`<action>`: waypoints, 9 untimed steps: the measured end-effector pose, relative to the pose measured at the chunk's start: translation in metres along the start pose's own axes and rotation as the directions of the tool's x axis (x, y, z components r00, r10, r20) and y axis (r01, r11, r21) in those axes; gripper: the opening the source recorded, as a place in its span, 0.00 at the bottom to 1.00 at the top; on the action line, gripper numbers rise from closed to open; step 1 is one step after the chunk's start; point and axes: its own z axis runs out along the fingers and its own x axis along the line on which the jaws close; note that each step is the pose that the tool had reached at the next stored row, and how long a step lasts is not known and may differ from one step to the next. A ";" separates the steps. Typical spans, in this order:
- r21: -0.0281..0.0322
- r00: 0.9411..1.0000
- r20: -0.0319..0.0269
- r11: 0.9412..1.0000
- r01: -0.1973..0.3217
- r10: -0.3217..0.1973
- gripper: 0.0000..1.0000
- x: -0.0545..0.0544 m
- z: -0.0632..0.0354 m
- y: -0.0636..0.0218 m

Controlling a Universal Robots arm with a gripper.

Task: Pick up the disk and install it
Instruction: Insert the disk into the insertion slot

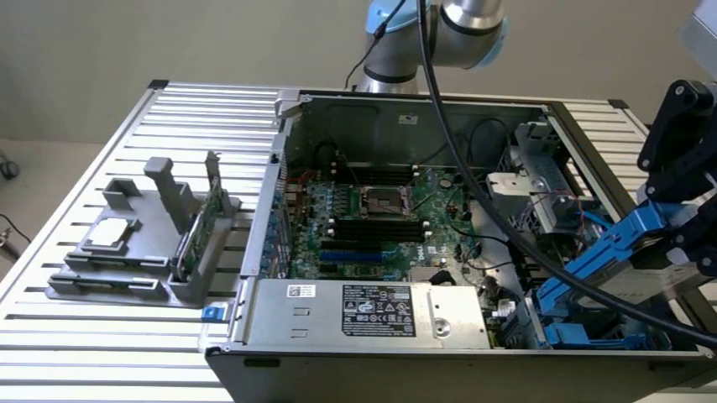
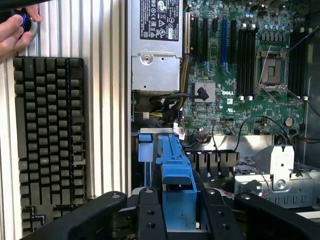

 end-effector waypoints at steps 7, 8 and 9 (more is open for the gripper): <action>-0.001 1.000 0.002 1.000 0.008 -0.008 0.33 0.001 0.0033 -0.0002; -0.001 1.000 0.002 1.000 0.009 -0.009 0.33 0.001 0.0038 -0.0003; -0.001 1.000 0.003 1.000 0.010 -0.010 0.33 0.001 0.0043 -0.0003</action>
